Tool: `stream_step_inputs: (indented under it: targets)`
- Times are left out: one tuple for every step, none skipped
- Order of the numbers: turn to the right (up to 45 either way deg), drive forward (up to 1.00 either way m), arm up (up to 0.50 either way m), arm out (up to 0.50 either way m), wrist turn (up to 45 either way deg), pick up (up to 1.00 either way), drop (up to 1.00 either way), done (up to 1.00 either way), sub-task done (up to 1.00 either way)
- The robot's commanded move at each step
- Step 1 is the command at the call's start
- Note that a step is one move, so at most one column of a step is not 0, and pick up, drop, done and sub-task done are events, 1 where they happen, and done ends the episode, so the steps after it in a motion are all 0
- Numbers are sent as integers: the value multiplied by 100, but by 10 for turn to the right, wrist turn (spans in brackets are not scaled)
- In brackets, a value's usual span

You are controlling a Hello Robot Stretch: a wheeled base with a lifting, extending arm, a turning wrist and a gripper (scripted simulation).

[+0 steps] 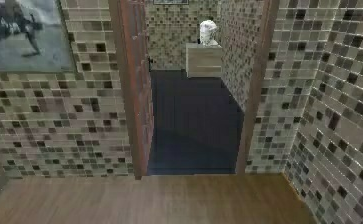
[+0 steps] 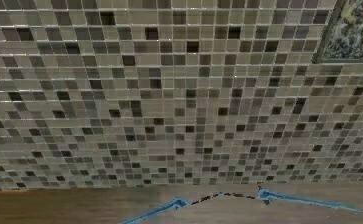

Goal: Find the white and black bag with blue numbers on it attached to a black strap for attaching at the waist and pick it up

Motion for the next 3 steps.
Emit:
stream_step_inputs:
  targets:
    - [0,100,0,0,0,0,0,0,0]
    - [-30,0,0,0,0,0,0,0,0]
    - [0,20,0,0,0,0,0,0,0]
